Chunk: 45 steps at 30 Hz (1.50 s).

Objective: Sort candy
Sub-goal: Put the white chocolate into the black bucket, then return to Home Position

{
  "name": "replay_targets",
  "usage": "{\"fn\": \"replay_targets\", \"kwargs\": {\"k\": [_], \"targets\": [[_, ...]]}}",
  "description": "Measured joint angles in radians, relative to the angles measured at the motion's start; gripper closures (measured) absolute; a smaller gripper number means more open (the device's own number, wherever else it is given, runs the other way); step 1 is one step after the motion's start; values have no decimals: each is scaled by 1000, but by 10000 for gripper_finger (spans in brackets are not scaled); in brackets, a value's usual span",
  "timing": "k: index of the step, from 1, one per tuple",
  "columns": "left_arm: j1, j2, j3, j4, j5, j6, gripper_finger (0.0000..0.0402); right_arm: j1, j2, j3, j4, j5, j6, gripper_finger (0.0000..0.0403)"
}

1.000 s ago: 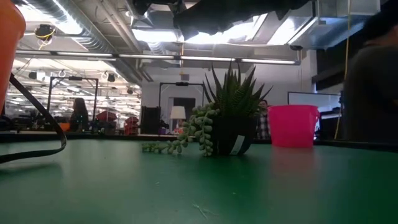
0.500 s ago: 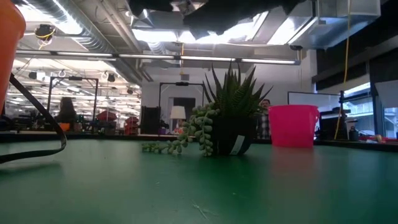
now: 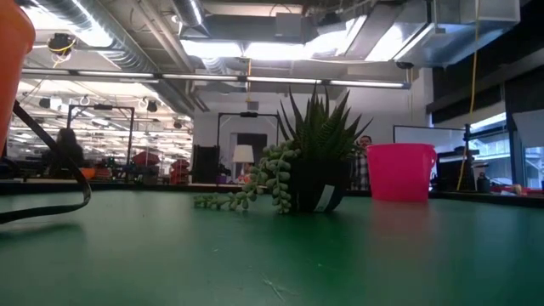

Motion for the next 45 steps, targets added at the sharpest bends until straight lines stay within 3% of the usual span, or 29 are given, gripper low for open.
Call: {"fn": "replay_targets", "kwargs": {"k": [7, 15, 20, 27, 33, 35, 39, 41, 43, 45], "targets": [[1, -44, -88, 9, -39, -13, 202, 311, -74, 0, -158, 66, 407, 377], [1, -87, -249, 189, -31, -41, 202, 658, -46, -29, -301, 159, 918, 375], [1, -99, -276, 236, -29, -43, 202, 742, -16, -54, -362, 258, 1099, 337], [0, -100, -277, 249, -25, -43, 202, 748, -2, -58, -361, 273, 1127, 269], [3, -99, -274, 307, 16, -66, 203, 668, -25, -58, -385, 322, 911, 248], [11, -99, -255, 355, 101, -23, 208, 619, -52, -58, -380, 439, 762, 256], [31, -96, -230, 472, 319, 88, 237, 518, -118, -58, -288, 809, 348, 287], [48, -95, -226, 479, 374, 101, 261, 456, -161, -58, -183, 906, 134, 307], [67, -106, -224, 461, 407, 104, 291, 373, -211, -58, -77, 872, -37, 332], [90, -133, -224, 430, 477, 144, 327, 282, -261, -58, -1, 740, -143, 362]]}}
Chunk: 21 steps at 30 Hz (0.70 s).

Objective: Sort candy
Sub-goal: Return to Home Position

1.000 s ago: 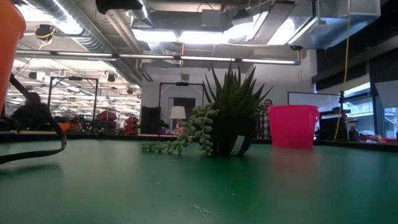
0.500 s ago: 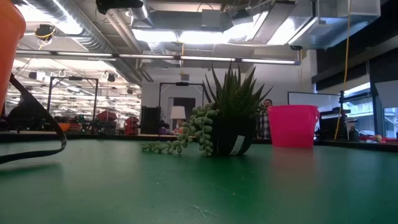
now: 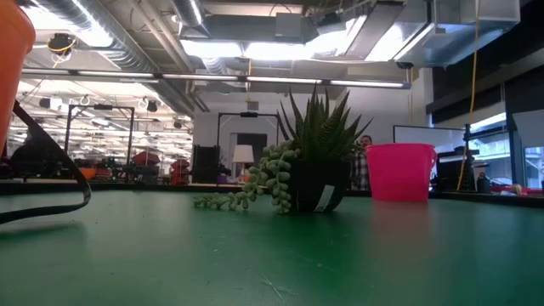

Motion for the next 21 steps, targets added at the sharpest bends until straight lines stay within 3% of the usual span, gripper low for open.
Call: {"fn": "replay_targets", "kwargs": {"k": [3, 6, 17, 21], "targets": [[40, -54, 0, -25, 118, 42, 383, -140, -67, 0, 32, -206, -63, 396], [91, -127, 0, -93, 121, 62, 394, -256, -140, -32, 42, -323, -67, 388], [248, -345, -247, -40, 228, 6, 401, -482, -490, -483, 328, -408, -84, 400], [294, -398, -378, 90, 257, -55, 401, -530, -572, -630, 430, -428, -41, 399]]}}
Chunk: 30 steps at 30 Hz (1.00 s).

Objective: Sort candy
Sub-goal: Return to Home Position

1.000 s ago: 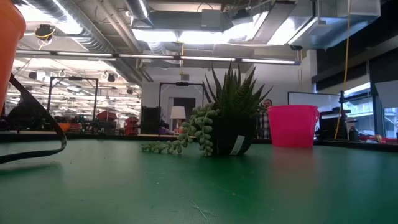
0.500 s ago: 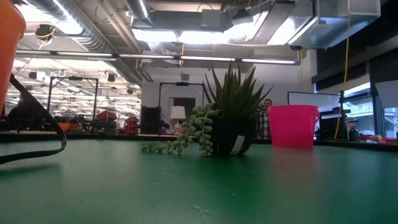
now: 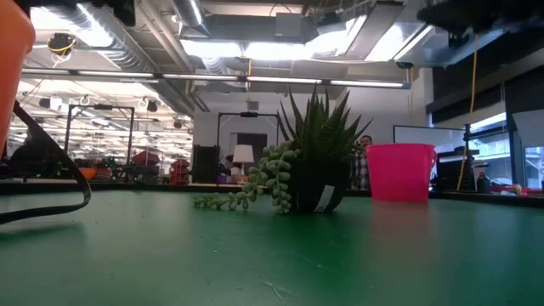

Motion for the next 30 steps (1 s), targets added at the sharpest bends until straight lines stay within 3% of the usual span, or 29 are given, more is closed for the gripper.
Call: {"fn": "replay_targets", "kwargs": {"k": [4, 16, 24, 30], "targets": [[27, -37, -137, 180, 88, -57, 401, -27, -46, -115, 93, -34, 29, 401], [72, -51, -417, 468, 132, -184, 401, -27, -56, -312, 200, 10, 84, 401], [72, -51, -443, 530, 165, -183, 401, -27, -62, -318, 234, 8, 135, 401], [72, -90, -416, 584, 227, -235, 401, -26, -200, -318, 218, 3, 140, 401]]}}
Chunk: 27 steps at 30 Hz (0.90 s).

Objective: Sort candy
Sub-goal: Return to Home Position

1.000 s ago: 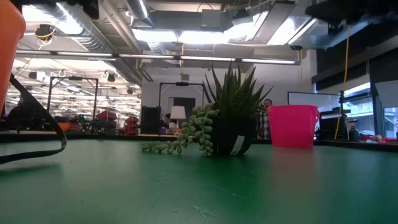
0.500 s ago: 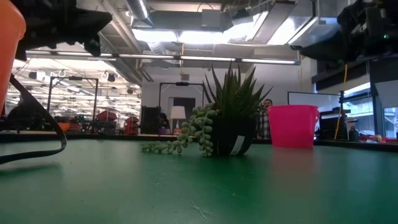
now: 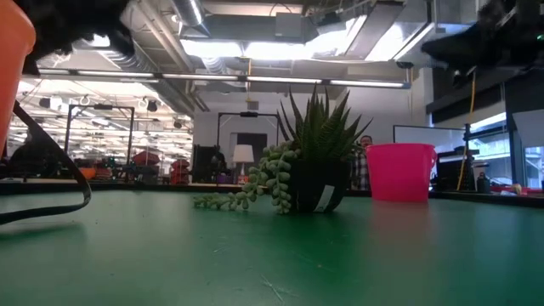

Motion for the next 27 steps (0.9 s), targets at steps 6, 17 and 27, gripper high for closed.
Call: {"fn": "replay_targets", "kwargs": {"k": [6, 17, 27], "targets": [[4, -127, 109, -428, -63, 142, 401, 1, -138, 27, -151, 0, -1, 402], [11, -303, 70, -545, -115, 116, 401, 0, -139, 106, -181, -27, -65, 402], [11, -303, 70, -456, -124, 83, 401, 0, -139, 123, -153, -65, -135, 402]]}}
